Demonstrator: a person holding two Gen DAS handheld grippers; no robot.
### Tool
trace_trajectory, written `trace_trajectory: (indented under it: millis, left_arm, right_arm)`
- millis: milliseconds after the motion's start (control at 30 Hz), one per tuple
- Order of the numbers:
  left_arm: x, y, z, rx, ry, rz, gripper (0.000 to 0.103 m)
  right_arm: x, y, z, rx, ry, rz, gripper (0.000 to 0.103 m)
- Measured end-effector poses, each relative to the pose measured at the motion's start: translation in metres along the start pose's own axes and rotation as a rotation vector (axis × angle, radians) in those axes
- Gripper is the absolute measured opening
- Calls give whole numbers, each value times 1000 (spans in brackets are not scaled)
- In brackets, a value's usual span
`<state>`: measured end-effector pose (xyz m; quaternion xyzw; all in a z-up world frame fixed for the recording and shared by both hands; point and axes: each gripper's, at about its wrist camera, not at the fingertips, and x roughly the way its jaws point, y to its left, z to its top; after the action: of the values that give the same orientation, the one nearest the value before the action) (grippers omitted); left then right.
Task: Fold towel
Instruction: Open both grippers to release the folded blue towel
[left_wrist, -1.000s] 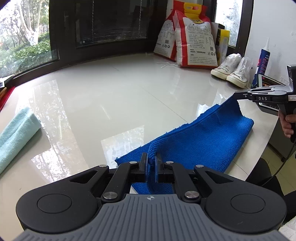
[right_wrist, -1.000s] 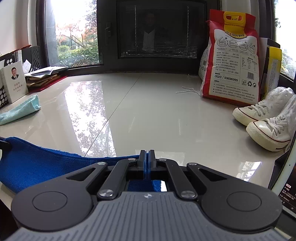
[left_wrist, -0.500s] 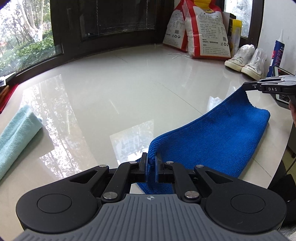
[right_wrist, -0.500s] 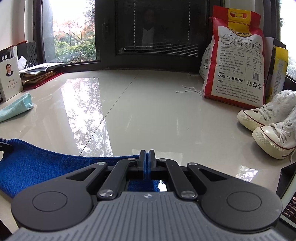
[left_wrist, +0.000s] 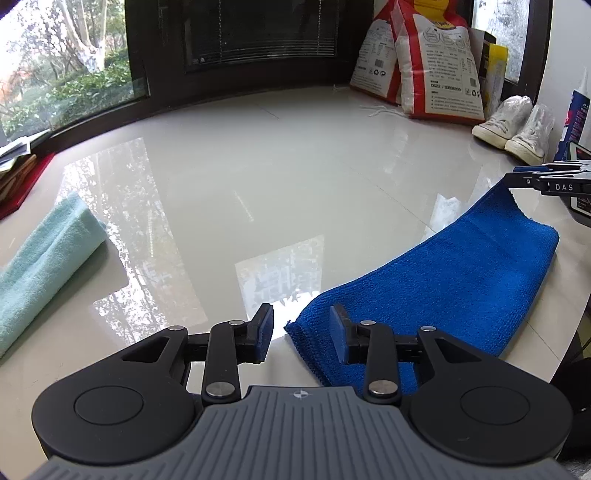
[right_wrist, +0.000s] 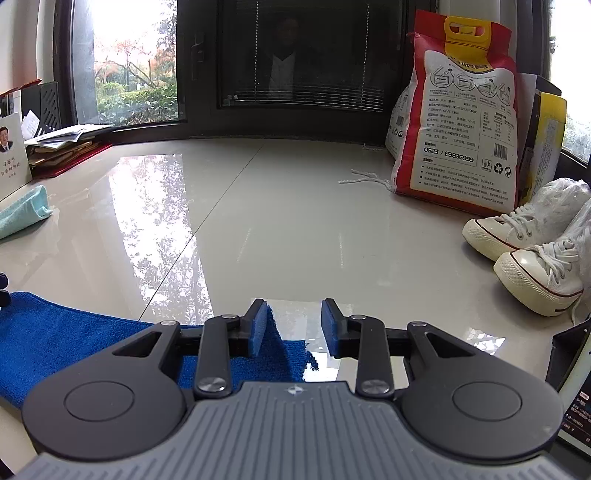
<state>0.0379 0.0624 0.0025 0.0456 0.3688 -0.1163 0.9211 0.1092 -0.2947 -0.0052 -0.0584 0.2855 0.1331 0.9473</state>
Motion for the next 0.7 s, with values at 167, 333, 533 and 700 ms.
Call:
trace_trajectory:
  millis: [167, 333, 533, 700]
  left_arm:
    - [-4, -10, -1, 10, -9, -30, 38]
    - [-6, -21, -3, 30, -7, -51, 39]
    - [-8, -31, -7, 56, -2, -74, 40]
    - [-4, -40, -12, 72, 16, -91, 40]
  right_arm:
    - [-11, 4, 1, -18, -23, -14, 40]
    - [-24, 6, 3, -15, -46, -14, 41]
    - [-41, 7, 5, -3, -79, -23, 45]
    - [-50, 4, 9, 7, -102, -31, 45]
